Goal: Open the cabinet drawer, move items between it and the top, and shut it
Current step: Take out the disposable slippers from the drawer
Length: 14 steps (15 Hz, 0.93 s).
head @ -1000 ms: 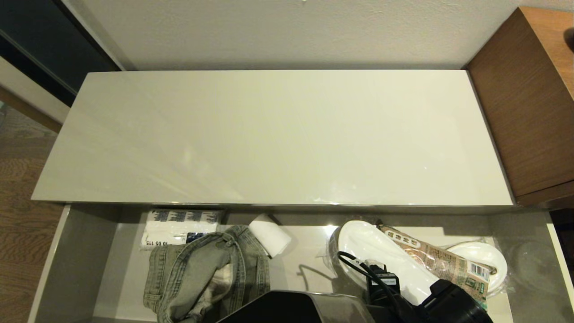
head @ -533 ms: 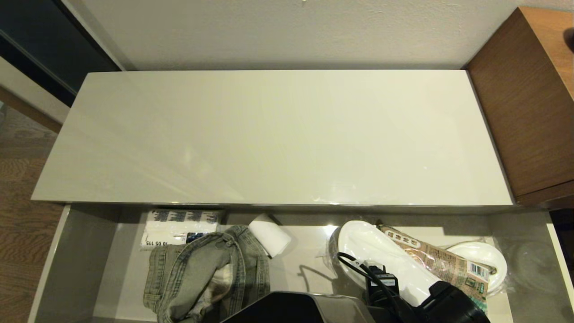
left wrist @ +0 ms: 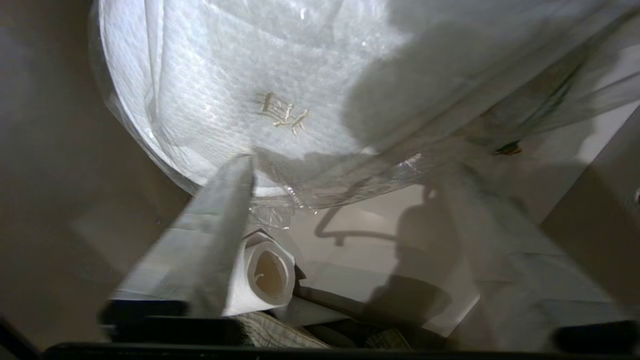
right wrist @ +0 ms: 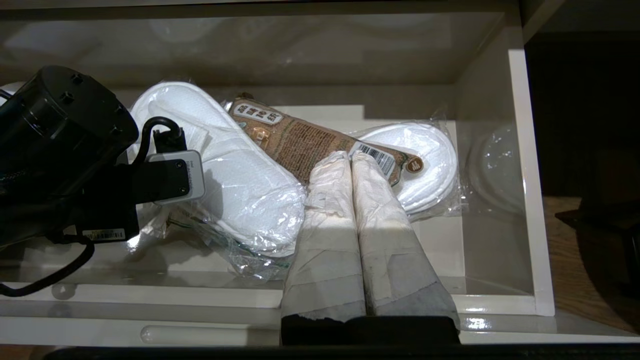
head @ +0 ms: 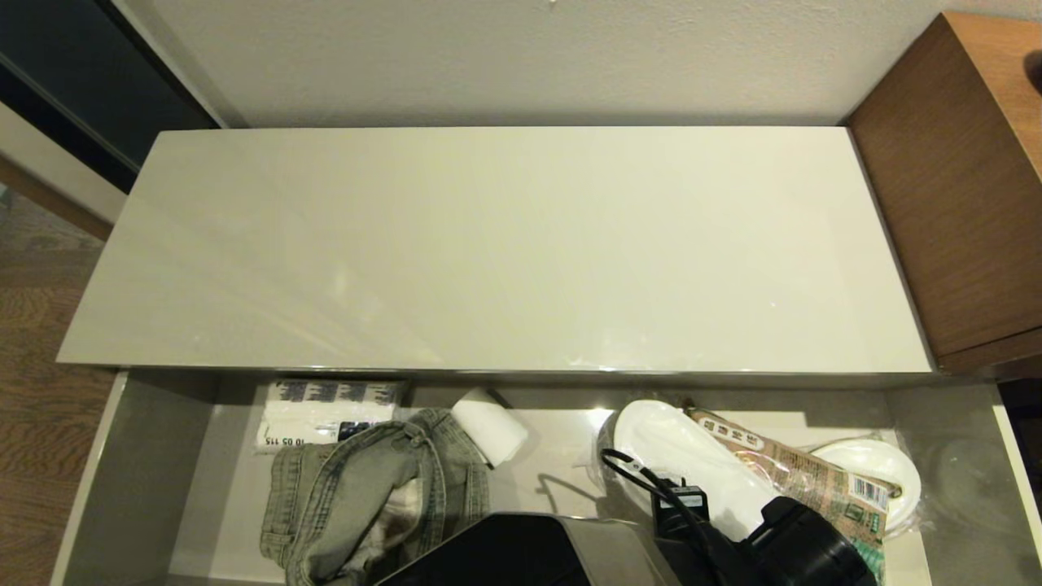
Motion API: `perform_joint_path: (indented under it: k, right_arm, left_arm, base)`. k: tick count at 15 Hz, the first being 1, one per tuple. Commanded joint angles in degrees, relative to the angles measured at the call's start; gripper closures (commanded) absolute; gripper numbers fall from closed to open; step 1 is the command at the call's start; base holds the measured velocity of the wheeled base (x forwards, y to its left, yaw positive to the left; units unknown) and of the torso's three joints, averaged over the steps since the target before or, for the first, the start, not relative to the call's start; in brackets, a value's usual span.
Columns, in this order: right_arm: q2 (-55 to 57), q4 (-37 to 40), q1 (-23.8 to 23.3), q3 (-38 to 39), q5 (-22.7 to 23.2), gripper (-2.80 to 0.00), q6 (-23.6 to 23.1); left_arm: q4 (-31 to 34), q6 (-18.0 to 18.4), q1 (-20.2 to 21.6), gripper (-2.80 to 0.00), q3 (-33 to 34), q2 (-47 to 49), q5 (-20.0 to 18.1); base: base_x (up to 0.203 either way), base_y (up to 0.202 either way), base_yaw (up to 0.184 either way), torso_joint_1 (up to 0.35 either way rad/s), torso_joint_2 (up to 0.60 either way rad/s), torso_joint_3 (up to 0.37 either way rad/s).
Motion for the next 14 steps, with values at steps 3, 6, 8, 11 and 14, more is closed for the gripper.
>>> perform_joint_path:
  k: [3,6,8,11,14]
  right_arm:
    - [-1.26,-0.04,0.02,0.09,-0.02,0.0,-0.02]
    - [-1.26,-0.04,0.02,0.09,-0.02,0.0,-0.02]
    - [-1.26,-0.04,0.02,0.09,-0.02,0.0,-0.02]
    - [-1.26,-0.04,0.09,0.09,-0.02,0.0,-0.02]
    - [-1.26,-0.04,0.02,0.09,-0.02,0.0,-0.02]
  left_arm:
    - [-0.11,0.19,-0.04,0.0,-0.27,0.18,0.52]
    - [0.03,0.19,-0.43,0.0,-0.45,0.13,0.61]
    - [-0.02,0.19,-0.92,0.0,-0.45,0.18,0.61]
    - [-0.06,0.17,-0.99,0.0,-0.45,0.18,0.63]
    - [-0.2,0.11,-1.71,0.0,-0.45,0.18,0.69]
  base:
    - [0.0,0.0,0.0,0.0,0.0,0.0]
    - [0.0,0.0,0.0,0.0,0.0,0.0]
    - [0.0,0.0,0.0,0.0,0.0,0.0]
    - [0.0,0.0,0.0,0.0,0.0,0.0]
    - [0.0,0.0,0.0,0.0,0.0,0.0]
